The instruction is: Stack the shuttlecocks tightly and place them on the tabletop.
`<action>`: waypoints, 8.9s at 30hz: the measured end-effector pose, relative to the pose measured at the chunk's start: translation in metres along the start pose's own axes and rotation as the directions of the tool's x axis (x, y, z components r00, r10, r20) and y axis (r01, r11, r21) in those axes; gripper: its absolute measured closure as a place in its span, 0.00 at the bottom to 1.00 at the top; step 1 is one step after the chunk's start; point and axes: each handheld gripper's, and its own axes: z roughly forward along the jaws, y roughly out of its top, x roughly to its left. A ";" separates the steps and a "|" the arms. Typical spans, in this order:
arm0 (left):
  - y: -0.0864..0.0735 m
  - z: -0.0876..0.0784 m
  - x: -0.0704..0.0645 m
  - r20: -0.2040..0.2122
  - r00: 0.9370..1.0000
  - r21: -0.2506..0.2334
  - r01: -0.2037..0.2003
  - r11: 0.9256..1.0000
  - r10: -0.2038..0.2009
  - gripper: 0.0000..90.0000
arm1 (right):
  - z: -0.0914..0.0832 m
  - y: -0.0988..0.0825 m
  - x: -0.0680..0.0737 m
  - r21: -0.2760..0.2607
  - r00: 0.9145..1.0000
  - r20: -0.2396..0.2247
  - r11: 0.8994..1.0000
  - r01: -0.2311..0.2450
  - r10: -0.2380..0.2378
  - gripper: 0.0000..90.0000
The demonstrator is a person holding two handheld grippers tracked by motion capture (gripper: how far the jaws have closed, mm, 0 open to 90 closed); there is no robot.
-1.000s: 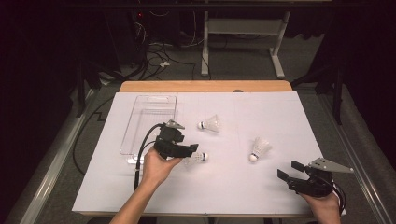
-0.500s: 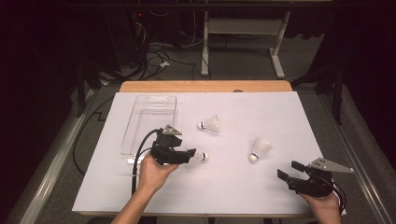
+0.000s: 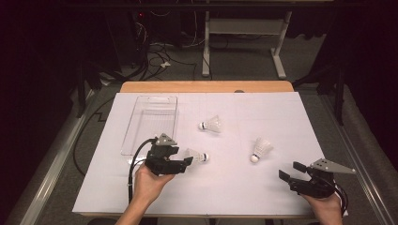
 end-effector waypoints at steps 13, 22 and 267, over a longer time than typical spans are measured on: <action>-0.021 -0.008 -0.001 -0.010 1.000 -0.006 0.003 1.000 -0.003 0.40 | 0.000 0.000 0.000 0.002 1.000 0.004 1.000 -0.002 0.002 0.29; -0.032 -0.012 0.001 -0.031 0.999 -0.006 0.007 1.000 -0.007 0.39 | 0.000 0.000 0.000 0.001 1.000 0.005 1.000 0.000 0.000 0.29; -0.114 -0.053 0.065 -0.210 0.958 -0.225 0.147 0.963 -0.195 0.36 | 0.065 0.112 0.015 0.251 0.993 0.037 0.963 0.097 -0.110 0.53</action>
